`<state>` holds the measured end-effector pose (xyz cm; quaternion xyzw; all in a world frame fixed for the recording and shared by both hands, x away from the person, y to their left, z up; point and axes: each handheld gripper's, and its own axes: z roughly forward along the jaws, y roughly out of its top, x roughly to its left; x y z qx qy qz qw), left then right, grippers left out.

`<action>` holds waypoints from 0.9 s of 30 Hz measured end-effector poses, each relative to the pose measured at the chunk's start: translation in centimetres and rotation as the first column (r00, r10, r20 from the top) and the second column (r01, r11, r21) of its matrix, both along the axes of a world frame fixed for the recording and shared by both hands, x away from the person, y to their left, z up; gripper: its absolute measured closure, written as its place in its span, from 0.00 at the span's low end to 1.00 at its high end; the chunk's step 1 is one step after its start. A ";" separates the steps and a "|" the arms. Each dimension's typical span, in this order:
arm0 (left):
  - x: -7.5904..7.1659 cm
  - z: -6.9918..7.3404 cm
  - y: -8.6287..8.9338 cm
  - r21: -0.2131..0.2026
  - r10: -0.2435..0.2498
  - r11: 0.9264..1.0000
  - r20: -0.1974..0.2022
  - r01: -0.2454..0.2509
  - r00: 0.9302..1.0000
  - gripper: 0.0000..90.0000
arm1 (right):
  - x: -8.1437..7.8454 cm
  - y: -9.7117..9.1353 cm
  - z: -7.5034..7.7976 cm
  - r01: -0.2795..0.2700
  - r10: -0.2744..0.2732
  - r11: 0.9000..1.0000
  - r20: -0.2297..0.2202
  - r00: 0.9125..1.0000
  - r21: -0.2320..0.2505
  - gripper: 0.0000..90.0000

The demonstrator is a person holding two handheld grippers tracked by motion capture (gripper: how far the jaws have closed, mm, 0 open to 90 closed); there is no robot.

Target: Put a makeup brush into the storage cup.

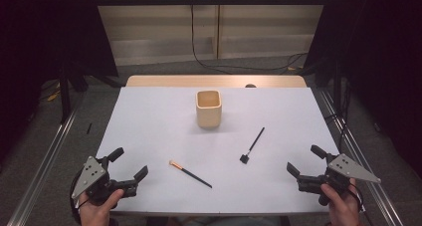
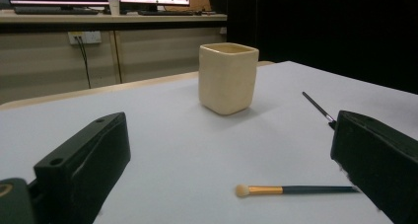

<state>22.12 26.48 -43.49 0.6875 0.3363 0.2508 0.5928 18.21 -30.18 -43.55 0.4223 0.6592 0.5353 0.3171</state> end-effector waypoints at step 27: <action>0.0 0.5 -0.9 0.006 -0.118 0.993 -0.059 0.118 0.991 0.05 | 0.1 0.3 0.0 -0.039 0.040 0.999 -0.028 0.999 0.023 0.00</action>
